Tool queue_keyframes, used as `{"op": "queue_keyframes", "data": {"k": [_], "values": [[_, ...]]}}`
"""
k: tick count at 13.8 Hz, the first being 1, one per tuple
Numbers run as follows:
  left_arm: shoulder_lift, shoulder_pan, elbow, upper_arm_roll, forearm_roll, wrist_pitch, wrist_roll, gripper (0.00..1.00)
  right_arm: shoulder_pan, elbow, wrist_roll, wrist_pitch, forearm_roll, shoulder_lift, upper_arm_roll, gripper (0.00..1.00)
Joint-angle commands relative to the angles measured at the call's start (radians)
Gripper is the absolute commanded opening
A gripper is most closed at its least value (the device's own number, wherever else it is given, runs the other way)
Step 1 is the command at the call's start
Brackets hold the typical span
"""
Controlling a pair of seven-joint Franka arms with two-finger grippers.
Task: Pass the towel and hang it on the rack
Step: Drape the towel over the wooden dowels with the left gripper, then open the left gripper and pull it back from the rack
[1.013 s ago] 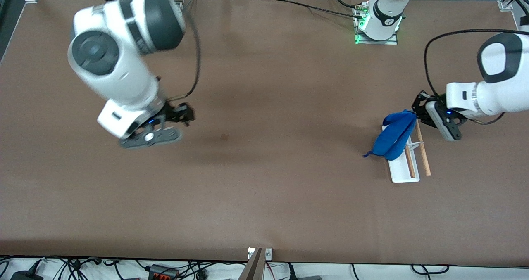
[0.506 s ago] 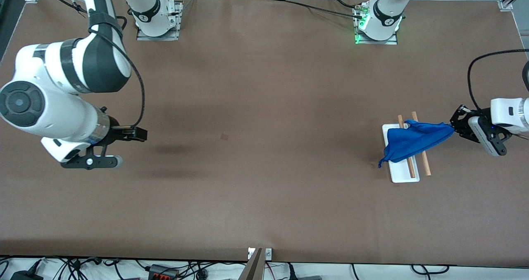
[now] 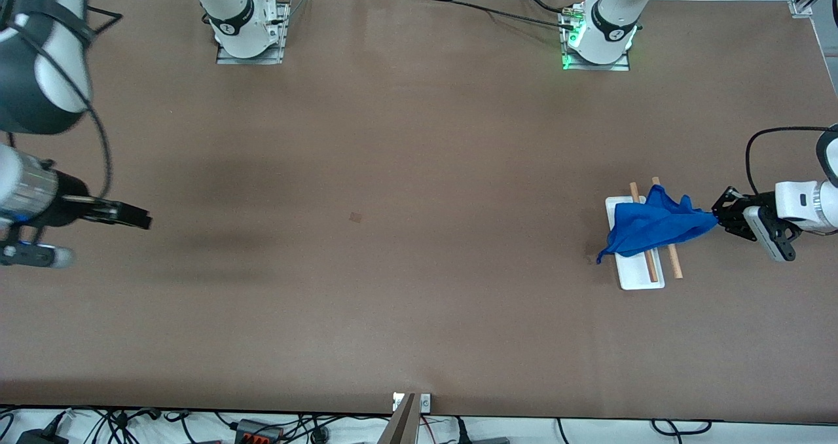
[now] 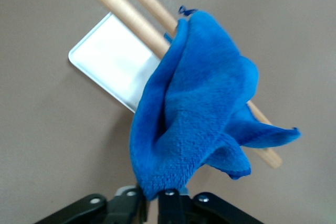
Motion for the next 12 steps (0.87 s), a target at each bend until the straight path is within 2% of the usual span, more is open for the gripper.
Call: {"op": "queue_keyframes", "data": {"k": [1,2,4,6,7,12], "values": [[0.039,0.009,0.031,-0.010,0.012,0.012,0.020,0.78,-0.119,-0.083,-0.031,0.000,-0.049,-0.111,0.118,1.00],[0.039,0.009,0.032,-0.012,0.015,0.007,0.023,0.99,-0.162,-0.113,-0.069,0.000,-0.049,-0.138,0.145,1.00],[0.028,0.006,0.034,-0.020,0.009,0.003,0.012,1.00,-0.175,-0.138,-0.108,-0.001,-0.057,-0.167,0.150,1.00],[0.034,0.008,0.057,-0.018,0.006,-0.022,0.018,1.00,-0.161,-0.143,-0.109,-0.012,-0.104,-0.177,0.152,1.00],[0.037,0.008,0.074,-0.017,0.006,-0.035,0.020,1.00,-0.157,-0.181,-0.111,-0.007,-0.117,-0.201,0.152,1.00],[0.031,0.023,0.132,-0.013,0.011,-0.146,0.023,1.00,-0.158,-0.506,-0.111,0.137,-0.126,-0.402,0.152,1.00]]}}
